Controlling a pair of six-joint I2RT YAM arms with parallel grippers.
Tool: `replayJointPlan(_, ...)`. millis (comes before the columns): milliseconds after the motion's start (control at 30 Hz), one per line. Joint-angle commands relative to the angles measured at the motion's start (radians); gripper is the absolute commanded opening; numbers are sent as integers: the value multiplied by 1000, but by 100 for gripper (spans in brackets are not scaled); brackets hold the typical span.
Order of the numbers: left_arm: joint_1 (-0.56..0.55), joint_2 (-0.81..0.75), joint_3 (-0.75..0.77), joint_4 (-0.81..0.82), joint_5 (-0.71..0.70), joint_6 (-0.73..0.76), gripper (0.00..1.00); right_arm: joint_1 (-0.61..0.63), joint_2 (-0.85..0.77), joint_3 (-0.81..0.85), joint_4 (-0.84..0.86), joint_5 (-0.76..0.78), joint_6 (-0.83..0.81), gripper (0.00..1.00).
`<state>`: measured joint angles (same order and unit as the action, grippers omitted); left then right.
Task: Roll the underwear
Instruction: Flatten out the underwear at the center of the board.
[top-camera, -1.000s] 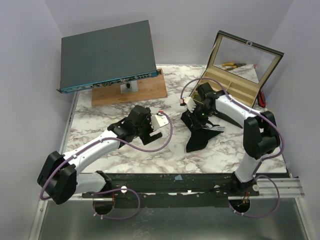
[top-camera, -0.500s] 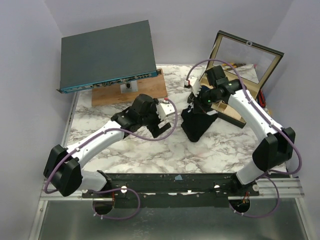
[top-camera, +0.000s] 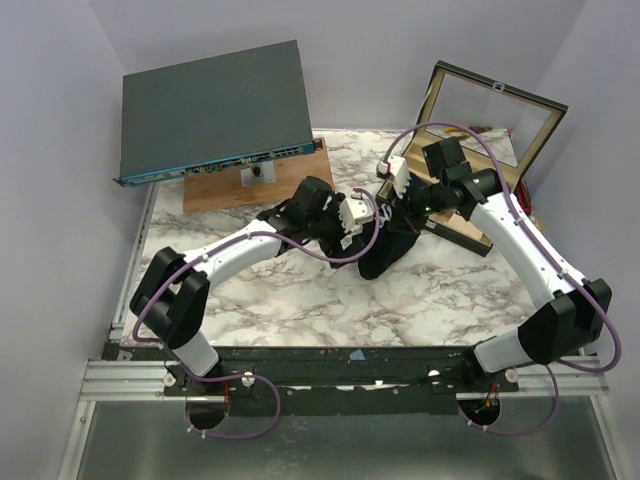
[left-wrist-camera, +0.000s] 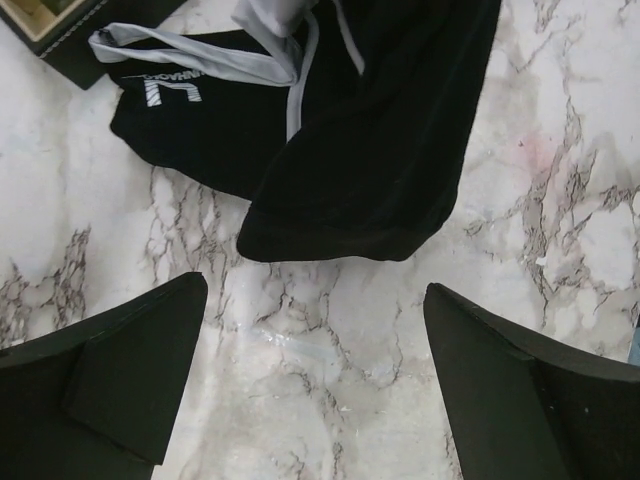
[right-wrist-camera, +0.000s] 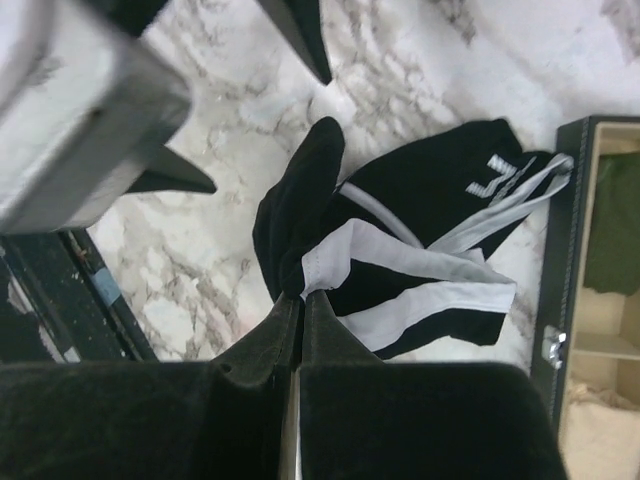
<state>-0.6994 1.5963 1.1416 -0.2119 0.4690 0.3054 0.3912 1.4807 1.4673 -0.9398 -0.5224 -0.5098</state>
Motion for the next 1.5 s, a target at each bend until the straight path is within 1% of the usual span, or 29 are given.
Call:
replayJointPlan(0, 8, 67, 33, 16, 132, 99, 99, 3, -78, -105, 35, -35, -6, 1)
replayJointPlan(133, 30, 116, 40, 38, 231, 74, 99, 3, -119, -172, 54, -57, 1, 1)
replayJointPlan(167, 50, 143, 41, 51, 311, 53, 99, 3, -141, -199, 56, -65, -2, 1)
replayJointPlan(300, 52, 169, 61, 33, 379, 62, 99, 3, -166, -225, 64, -63, 0, 1)
replayJointPlan(433, 51, 227, 111, -4, 470, 37, 99, 3, -184, -247, 88, -64, 20, 1)
replayJointPlan(500, 50, 254, 126, -26, 491, 37, 99, 2, -187, -251, 91, -58, 23, 1)
replayJointPlan(567, 50, 265, 124, -24, 503, 35, 96, 3, -190, -253, 93, -54, 28, 1)
replayJointPlan(633, 48, 274, 120, -20, 515, 28, 91, 3, -192, -254, 103, -43, 35, 1)
replayJointPlan(700, 49, 283, 121, -21, 525, 22, 81, 3, -194, -253, 111, -30, 42, 1)
replayJointPlan(833, 49, 294, 107, -26, 534, 20, 58, 2, -196, -254, 128, -1, 56, 1)
replayJointPlan(867, 48, 295, 107, -30, 535, 19, 52, 1, -197, -258, 133, 8, 61, 1)
replayJointPlan(933, 51, 295, 112, -48, 536, 20, 34, 1, -201, -269, 151, 30, 72, 1)
replayJointPlan(1000, 58, 287, 125, -77, 529, 26, 13, 1, -203, -280, 167, 62, 80, 1)
replayJointPlan(1033, 64, 280, 131, -96, 523, 28, 5, 1, -206, -286, 177, 78, 86, 1)
replayJointPlan(1067, 70, 268, 142, -114, 513, 34, 0, -1, -211, -291, 195, 99, 98, 1)
replayJointPlan(1167, 95, 223, 184, -217, 468, 54, 0, -2, -217, -294, 242, 153, 131, 1)
replayJointPlan(1267, 133, 154, 252, -349, 419, 69, 0, -3, -216, -262, 281, 181, 142, 1)
replayJointPlan(1367, 155, 74, 319, -442, 313, 75, 0, -3, -200, -200, 297, 169, 126, 1)
replayJointPlan(1467, 158, 18, 405, -523, 197, 85, 0, -2, -164, -115, 269, 125, 89, 1)
